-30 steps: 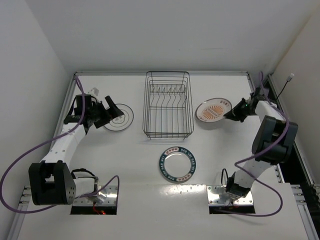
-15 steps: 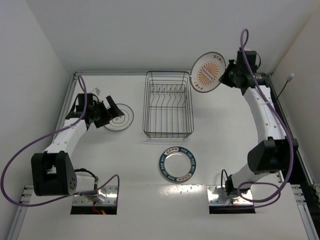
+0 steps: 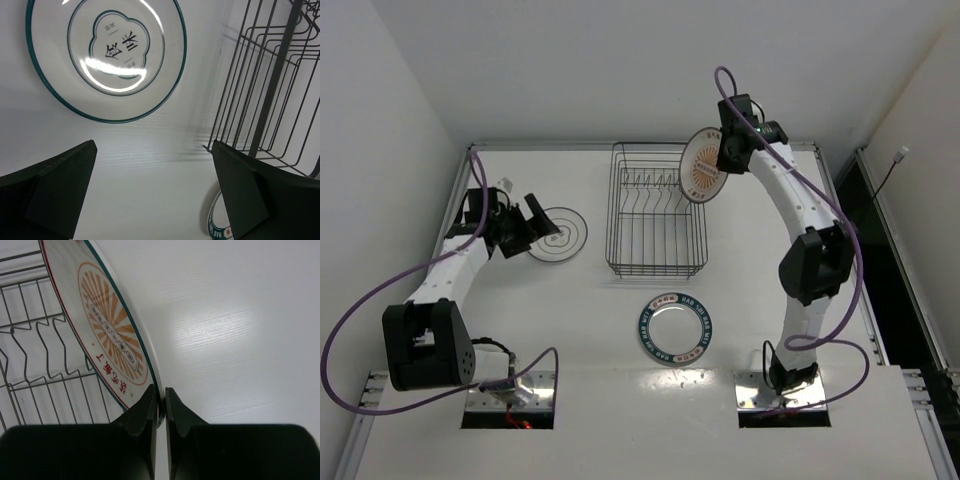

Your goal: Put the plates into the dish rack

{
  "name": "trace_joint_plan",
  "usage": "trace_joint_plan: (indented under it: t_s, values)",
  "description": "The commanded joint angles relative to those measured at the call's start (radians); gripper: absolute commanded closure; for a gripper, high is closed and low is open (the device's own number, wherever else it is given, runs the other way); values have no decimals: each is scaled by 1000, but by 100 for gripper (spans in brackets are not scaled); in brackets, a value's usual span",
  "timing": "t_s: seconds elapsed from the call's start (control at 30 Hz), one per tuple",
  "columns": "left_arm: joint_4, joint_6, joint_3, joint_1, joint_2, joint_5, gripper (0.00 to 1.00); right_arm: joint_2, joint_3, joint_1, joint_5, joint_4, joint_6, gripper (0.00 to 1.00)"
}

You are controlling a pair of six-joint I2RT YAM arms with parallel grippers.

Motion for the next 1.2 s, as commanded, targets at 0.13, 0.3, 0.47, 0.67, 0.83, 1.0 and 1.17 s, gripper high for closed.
trace_joint_plan:
  t_s: [0.13,0.3,0.47,0.67,0.83,1.0,1.17]
  values:
    - [-26,36,46,33,2,2,0,107,174,63,154,-109,-9,100]
    - [-35,46,46,33,2,2,0,127,238,88,207,-151,11,100]
    - [-44,55,46,33,2,2,0,117,325,97,237,-175,20,100]
    - [-44,55,46,33,2,2,0,138,376,97,257,-220,29,100]
    - [-53,64,46,33,2,-7,0,172,376,126,266,-229,29,100]
    - [-72,73,46,33,-7,-8,0,233,387,158,304,-248,20,100]
    - [-72,73,46,33,-7,-17,0,270,411,189,304,-248,20,100]
